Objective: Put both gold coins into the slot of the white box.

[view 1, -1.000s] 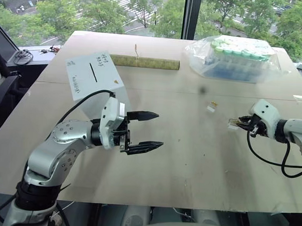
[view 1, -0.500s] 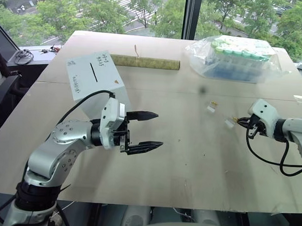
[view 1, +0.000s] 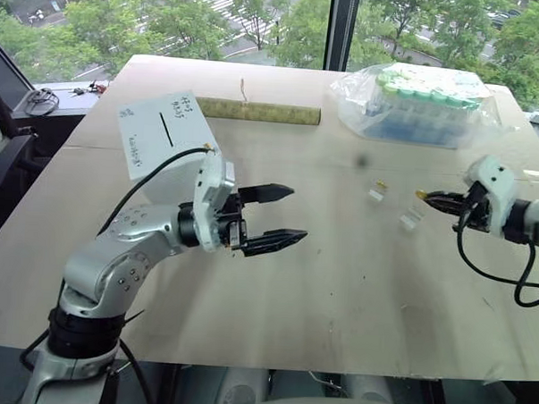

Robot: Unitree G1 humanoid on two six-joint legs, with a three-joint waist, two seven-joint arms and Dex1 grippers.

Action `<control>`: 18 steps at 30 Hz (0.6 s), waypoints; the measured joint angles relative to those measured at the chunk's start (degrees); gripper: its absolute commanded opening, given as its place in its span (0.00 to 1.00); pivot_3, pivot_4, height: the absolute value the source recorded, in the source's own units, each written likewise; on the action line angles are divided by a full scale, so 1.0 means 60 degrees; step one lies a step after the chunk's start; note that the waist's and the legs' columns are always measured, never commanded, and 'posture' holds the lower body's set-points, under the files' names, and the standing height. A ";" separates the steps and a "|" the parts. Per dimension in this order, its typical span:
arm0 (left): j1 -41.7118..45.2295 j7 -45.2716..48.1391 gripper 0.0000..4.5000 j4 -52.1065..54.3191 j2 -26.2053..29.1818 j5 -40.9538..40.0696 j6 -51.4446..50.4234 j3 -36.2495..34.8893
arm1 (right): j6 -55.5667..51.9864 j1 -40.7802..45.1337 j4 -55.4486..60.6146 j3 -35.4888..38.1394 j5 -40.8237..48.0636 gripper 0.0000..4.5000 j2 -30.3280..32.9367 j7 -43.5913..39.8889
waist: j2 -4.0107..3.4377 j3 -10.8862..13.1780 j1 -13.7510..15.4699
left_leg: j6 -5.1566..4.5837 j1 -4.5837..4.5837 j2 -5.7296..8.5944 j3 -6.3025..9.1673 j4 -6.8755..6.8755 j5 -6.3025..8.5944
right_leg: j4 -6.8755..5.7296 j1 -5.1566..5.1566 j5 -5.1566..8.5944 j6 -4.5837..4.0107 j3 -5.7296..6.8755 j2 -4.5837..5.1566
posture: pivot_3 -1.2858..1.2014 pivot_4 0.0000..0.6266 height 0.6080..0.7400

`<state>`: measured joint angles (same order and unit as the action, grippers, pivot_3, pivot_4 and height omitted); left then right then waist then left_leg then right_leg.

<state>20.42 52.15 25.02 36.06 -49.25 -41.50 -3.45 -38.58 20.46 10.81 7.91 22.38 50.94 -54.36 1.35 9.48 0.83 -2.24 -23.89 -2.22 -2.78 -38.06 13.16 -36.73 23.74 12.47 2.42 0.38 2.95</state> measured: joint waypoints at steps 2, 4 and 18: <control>0.0672 -0.0220 0.81 -0.0271 -0.0292 -0.0529 -0.0467 -0.0016 | -0.0699 -0.0081 0.1184 0.0373 0.0823 0.00 -0.0013 0.0085 | 0.0001 0.0000 -0.0003 | 0.0000 0.0000 0.0000 0.0004 -0.0003 0.0000 | -0.0003 -0.0002 0.0010 0.0017 0.0001 -0.0002 | 0.52 0.24 1.00; 0.1138 -0.0368 0.59 -0.0443 -0.0503 -0.0854 -0.0748 -0.0018 | -0.1307 -0.0072 0.2270 0.0574 0.1559 0.00 -0.0064 0.0280 | 0.0001 0.0000 -0.0027 | 0.0000 0.0001 0.0001 0.0001 -0.0003 0.0000 | -0.0001 -0.0004 0.0011 0.0019 -0.0001 -0.0002 | 0.52 0.24 1.00; 0.2692 0.0374 0.40 -0.1603 -0.1209 -0.0790 -0.1041 0.0740 | -0.3998 0.1721 0.5350 0.0625 0.5029 0.00 -0.1125 0.3245 | 0.0012 0.0006 -0.0010 | 0.0000 -0.0001 0.0004 0.0001 -0.0004 0.0000 | 0.0001 -0.0003 -0.0001 -0.0005 -0.0004 -0.0003 | 0.52 0.24 1.00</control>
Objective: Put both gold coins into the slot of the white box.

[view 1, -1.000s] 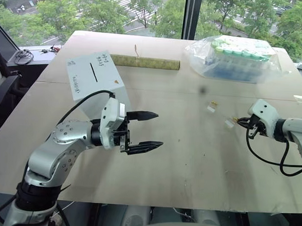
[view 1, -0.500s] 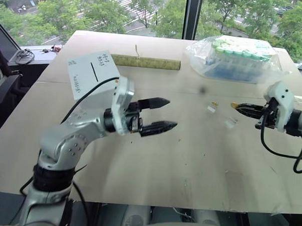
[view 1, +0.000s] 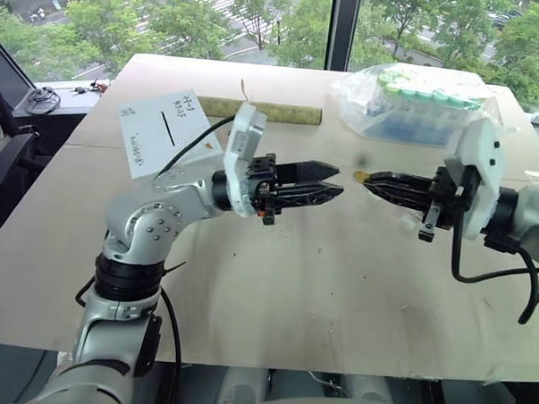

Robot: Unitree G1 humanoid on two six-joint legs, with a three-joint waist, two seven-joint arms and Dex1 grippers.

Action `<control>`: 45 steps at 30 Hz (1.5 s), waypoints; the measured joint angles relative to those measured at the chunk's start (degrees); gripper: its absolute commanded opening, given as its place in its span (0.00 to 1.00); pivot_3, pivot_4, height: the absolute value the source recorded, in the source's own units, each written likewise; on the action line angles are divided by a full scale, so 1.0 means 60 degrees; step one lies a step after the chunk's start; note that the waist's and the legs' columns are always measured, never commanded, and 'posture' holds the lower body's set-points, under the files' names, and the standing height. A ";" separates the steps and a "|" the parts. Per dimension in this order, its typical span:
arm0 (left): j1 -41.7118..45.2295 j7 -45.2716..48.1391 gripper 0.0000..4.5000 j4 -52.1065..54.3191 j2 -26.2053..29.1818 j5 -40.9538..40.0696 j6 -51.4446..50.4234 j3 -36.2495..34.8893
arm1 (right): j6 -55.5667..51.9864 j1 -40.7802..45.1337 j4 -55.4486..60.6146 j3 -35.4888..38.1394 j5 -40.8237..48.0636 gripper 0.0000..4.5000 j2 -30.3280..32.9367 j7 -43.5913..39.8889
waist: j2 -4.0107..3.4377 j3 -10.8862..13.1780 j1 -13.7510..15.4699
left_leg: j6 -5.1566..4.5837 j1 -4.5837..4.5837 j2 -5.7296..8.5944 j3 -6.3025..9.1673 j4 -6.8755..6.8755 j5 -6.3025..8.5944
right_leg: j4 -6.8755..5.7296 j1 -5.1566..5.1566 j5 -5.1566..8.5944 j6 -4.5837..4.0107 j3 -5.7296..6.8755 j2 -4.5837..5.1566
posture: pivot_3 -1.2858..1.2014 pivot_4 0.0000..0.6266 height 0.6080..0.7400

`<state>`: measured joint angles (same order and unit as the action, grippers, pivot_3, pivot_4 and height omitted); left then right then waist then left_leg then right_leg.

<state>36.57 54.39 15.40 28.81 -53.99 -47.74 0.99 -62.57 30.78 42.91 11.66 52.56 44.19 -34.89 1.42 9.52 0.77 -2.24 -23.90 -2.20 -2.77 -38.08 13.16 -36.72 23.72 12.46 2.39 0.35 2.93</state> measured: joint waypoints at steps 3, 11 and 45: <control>0.0090 0.0088 0.40 -0.0088 -0.0034 0.0094 0.0044 0.0017 | -0.0077 0.0019 0.0152 -0.0002 0.0332 0.00 -0.0023 0.0305 | 0.0000 0.0000 -0.0010 | 0.0000 0.0000 -0.0002 0.0000 0.0001 0.0000 | 0.0000 0.0001 0.0000 0.0000 -0.0001 0.0000 | 0.52 0.24 1.00; 0.0234 0.0322 0.40 -0.0248 -0.0122 0.0373 0.0105 0.0062 | -0.0074 0.0191 0.0218 -0.0100 0.1312 0.00 0.0094 0.0692 | 0.0000 0.0001 -0.0011 | 0.0000 -0.0001 -0.0004 0.0001 0.0001 0.0000 | 0.0000 0.0001 0.0000 0.0000 -0.0001 0.0000 | 0.52 0.24 1.00; -0.0434 -0.2808 0.00 0.0795 -0.0527 -0.0530 -0.0525 -0.1947 | 0.2025 -0.1794 -0.0644 0.0548 0.0030 0.98 0.1649 -0.0402 | 0.0026 0.0027 0.0003 | -0.0001 -0.0012 -0.0015 0.0004 0.0012 0.0000 | 0.0019 0.0004 0.0002 0.0006 0.0001 0.0015 | 0.52 0.24 1.00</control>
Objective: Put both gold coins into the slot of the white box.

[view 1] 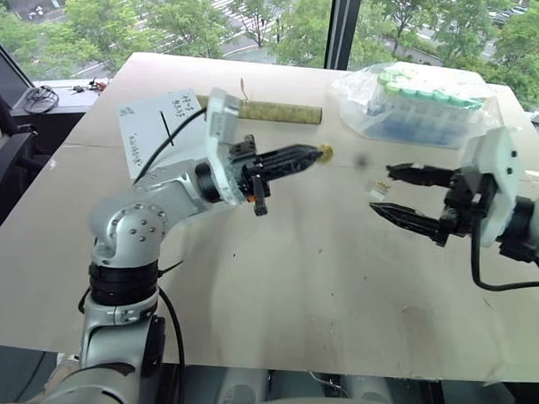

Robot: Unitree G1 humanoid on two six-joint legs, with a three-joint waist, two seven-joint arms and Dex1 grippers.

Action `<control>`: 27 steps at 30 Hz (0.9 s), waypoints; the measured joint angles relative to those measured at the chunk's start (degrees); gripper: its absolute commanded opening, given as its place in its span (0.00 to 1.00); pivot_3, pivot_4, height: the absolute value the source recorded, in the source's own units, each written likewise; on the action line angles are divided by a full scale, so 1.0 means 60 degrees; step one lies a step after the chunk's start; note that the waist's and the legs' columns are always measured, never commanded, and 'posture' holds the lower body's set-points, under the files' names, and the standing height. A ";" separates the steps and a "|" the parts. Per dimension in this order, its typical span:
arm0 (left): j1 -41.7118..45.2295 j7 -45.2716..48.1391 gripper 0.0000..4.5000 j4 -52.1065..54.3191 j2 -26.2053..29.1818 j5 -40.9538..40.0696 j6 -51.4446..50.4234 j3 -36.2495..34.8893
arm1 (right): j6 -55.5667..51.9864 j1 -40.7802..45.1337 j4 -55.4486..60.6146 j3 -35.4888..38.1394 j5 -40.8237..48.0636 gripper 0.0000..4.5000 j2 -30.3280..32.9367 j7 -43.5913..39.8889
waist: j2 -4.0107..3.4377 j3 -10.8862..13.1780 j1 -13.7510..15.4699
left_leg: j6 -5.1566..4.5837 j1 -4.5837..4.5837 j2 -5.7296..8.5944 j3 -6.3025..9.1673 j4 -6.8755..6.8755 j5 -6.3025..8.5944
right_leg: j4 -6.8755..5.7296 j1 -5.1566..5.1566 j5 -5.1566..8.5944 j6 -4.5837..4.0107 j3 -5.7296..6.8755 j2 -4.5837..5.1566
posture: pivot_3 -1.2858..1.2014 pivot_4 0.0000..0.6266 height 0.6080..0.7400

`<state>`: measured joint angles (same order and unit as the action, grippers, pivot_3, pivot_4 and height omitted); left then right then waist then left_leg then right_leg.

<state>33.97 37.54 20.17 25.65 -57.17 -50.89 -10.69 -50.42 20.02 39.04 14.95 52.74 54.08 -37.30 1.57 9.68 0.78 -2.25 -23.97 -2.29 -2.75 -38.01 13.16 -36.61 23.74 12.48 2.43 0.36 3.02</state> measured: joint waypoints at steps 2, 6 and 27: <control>0.0068 -0.1307 0.00 0.0553 -0.0246 0.0053 0.0050 -0.0249 | 0.0473 -0.0136 -0.0133 0.0292 -0.0224 0.98 0.0132 -0.0435 | 0.0003 0.0002 0.0002 | 0.0000 0.0001 0.0004 0.0000 -0.0002 0.0000 | 0.0000 -0.0002 0.0010 0.0018 0.0000 -0.0001 | 0.52 0.24 1.00; 0.0553 -0.3962 0.00 0.1266 -0.0360 0.1782 0.0310 -0.0252 | 0.1340 -0.0144 -0.0400 0.0603 -0.0648 0.98 0.0272 -0.1125 | 0.0011 0.0006 0.0008 | 0.0000 0.0008 0.0022 0.0000 -0.0007 0.0000 | -0.0003 -0.0009 0.0009 0.0019 -0.0002 -0.0008 | 0.52 0.24 1.00; 0.2939 -0.9837 0.00 0.2024 -0.1205 0.8783 -0.6905 0.0618 | 0.2882 0.1939 -0.3247 0.0575 -0.0358 0.98 -0.0022 -0.3560 | 0.0046 0.0030 -0.0001 | 0.0003 0.0006 0.0020 0.0005 0.0012 0.0000 | 0.0000 -0.0003 -0.0025 0.0036 0.0006 -0.0009 | 0.52 0.24 1.00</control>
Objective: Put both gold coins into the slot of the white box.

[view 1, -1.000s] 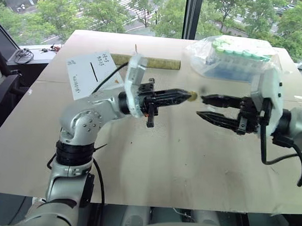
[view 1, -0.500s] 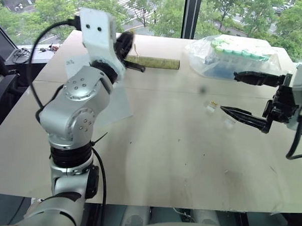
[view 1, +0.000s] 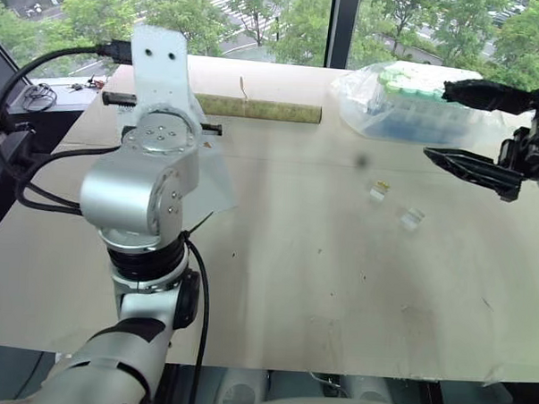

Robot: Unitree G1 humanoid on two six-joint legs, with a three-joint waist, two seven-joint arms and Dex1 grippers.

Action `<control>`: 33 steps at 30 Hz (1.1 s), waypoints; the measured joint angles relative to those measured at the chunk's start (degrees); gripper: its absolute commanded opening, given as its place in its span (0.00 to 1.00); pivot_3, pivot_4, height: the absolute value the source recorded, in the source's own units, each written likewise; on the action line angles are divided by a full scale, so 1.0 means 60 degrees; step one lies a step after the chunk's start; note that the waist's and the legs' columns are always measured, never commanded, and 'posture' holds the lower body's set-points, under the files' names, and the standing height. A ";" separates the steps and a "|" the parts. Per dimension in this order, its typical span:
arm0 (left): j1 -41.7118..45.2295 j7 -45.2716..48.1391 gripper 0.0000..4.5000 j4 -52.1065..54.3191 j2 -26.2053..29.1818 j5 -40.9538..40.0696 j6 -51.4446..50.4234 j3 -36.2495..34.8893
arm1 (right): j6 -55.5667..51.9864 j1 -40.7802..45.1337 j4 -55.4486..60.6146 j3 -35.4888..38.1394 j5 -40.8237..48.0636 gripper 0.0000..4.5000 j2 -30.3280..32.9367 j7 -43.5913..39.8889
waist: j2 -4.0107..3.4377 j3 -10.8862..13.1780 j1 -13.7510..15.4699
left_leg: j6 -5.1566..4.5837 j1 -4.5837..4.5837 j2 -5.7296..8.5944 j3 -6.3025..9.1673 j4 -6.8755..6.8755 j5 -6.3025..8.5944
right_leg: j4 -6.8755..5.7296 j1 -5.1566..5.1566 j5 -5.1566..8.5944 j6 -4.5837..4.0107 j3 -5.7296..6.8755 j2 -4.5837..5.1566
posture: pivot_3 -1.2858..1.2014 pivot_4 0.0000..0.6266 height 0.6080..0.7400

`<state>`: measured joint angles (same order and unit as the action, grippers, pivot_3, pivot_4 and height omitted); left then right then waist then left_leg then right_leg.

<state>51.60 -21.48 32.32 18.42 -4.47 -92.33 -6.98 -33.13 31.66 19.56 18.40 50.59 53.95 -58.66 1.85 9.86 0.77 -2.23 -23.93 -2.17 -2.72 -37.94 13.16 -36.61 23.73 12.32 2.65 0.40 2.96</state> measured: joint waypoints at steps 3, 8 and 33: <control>-0.0098 0.0070 0.00 -0.0059 -0.0121 0.0342 -0.0010 -0.0256 | 0.0108 0.0012 -0.0086 -0.0036 -0.0135 0.98 -0.0013 -0.0166 | 0.0000 0.0000 0.0002 | 0.0000 0.0000 -0.0004 0.0000 0.0000 0.0000 | 0.0000 0.0000 -0.0001 -0.0001 -0.0001 0.0003 | 0.52 0.24 1.00; -0.0305 0.0279 0.00 -0.0059 -0.0296 0.0731 -0.0010 -0.0362 | 0.0169 -0.0004 -0.0088 -0.0037 -0.0203 0.98 -0.0045 -0.0271 | 0.0000 0.0000 0.0008 | 0.0000 0.0000 -0.0008 -0.0002 0.0000 0.0000 | -0.0001 0.0000 -0.0001 -0.0003 -0.0002 0.0014 | 0.52 0.24 1.00; -0.0262 0.0838 0.00 0.0039 -0.2194 0.2475 0.0144 -0.1208 | 0.0141 -0.0402 0.0006 -0.0023 -0.0303 0.98 0.0042 -0.0430 | -0.0009 -0.0009 0.0007 | -0.0001 0.0017 0.0001 -0.0007 -0.0003 -0.0001 | -0.0021 -0.0005 0.0016 -0.0032 -0.0012 0.0021 | 0.52 0.24 1.00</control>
<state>50.02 -16.45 32.55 5.26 10.37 -91.47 -14.23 -32.28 29.24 19.60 18.27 48.77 54.20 -61.24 1.80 9.81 0.81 -2.23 -23.83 -2.16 -2.76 -37.96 13.16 -36.74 23.70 12.42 2.46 0.32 3.09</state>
